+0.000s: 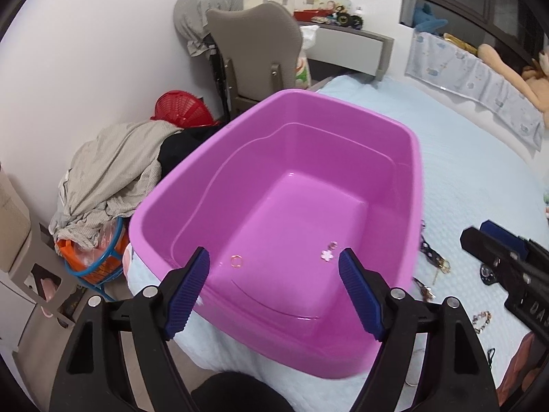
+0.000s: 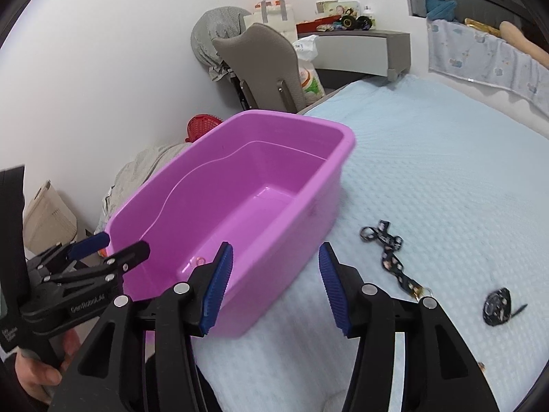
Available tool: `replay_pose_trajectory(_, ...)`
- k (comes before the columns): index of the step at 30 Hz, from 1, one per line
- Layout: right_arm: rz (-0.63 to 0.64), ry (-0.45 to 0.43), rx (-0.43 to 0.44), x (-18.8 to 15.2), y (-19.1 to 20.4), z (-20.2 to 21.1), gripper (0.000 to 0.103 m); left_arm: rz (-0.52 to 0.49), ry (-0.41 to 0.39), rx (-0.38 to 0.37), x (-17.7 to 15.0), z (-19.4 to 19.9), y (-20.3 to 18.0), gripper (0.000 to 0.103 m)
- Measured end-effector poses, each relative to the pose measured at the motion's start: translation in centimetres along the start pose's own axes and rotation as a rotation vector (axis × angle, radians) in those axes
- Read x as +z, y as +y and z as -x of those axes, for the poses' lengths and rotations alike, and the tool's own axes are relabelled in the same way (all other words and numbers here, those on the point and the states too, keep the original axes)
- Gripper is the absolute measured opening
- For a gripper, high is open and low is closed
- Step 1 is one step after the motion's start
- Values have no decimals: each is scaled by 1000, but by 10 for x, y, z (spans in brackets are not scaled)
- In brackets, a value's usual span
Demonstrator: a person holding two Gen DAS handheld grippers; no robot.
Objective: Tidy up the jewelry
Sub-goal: 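Move both open tools back over the jewelry on the bed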
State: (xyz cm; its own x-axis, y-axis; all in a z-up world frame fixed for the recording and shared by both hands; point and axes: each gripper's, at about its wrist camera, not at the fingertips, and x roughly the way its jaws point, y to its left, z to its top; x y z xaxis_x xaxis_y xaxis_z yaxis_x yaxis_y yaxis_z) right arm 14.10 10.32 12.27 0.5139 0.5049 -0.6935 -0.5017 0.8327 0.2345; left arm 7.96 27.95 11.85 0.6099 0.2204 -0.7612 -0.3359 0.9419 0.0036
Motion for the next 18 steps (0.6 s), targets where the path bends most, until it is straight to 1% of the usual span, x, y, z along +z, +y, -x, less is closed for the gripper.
replay_pose_trajectory(2,-15,-9,-3,-13,-8,13,54,-11,-11,-9,-5,7,-8,82)
replay_pose_trajectory(7,-75,-19,-30,-45,-36,40,55,-58,-44,-37,-22,24,-34,86)
replay_pose_trajectory(9,-110,-22,-58,-63,-52,53,59,-74,-58,-69,-31,31,-45,89)
replay_pose_trajectory(11,-130,-26,-96,-82,-67,66,61,-94,-73,-93,-39,36,-57,92)
replay_pose_trajectory(13,-145,-19,-125,-98,-78,74,61,-113,-81,-111,-47,39,-68,93)
replay_pose_trajectory(16,-186,-1,-159,-127,-99,89,62,-138,-69,-154,-61,39,-86,94)
replay_pose_trajectory(18,-209,7,-181,-144,-111,99,64,-152,-56,-178,-70,37,-97,95)
